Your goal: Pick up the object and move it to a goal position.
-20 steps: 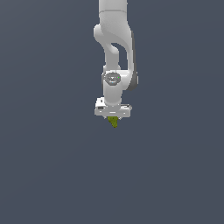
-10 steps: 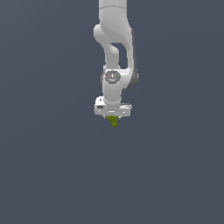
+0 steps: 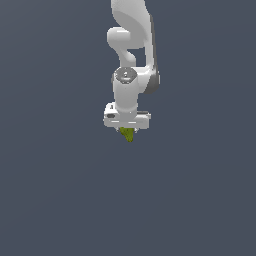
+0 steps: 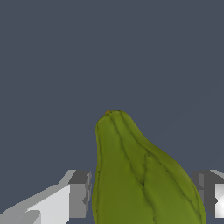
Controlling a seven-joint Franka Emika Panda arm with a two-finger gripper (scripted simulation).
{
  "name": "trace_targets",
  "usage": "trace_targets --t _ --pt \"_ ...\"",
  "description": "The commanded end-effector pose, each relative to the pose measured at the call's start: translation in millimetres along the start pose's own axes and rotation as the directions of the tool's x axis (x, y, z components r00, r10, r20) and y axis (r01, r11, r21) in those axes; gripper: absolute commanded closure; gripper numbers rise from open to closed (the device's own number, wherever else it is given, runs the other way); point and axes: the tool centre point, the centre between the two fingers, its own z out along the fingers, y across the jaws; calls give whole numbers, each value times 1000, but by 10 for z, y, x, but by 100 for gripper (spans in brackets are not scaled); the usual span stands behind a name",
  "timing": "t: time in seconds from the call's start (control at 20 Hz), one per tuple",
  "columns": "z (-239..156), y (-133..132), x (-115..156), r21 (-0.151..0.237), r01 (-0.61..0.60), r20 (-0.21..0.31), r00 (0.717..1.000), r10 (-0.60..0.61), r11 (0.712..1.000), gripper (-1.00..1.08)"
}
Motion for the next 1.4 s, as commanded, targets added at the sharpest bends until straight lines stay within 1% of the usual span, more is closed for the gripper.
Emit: trace_targets --t 0.0,0.95,1.15,1.35 --pt "-229 26 70 0 0 -2 1000 0 1000 108" --pt "-2050 246 654 0 -1 -2 1000 1 1000 108" --pt "-2353 282 764 0 -1 -2 1000 1 1000 108" --pt "-2573 308 848 0 -1 -2 1000 1 1000 108"
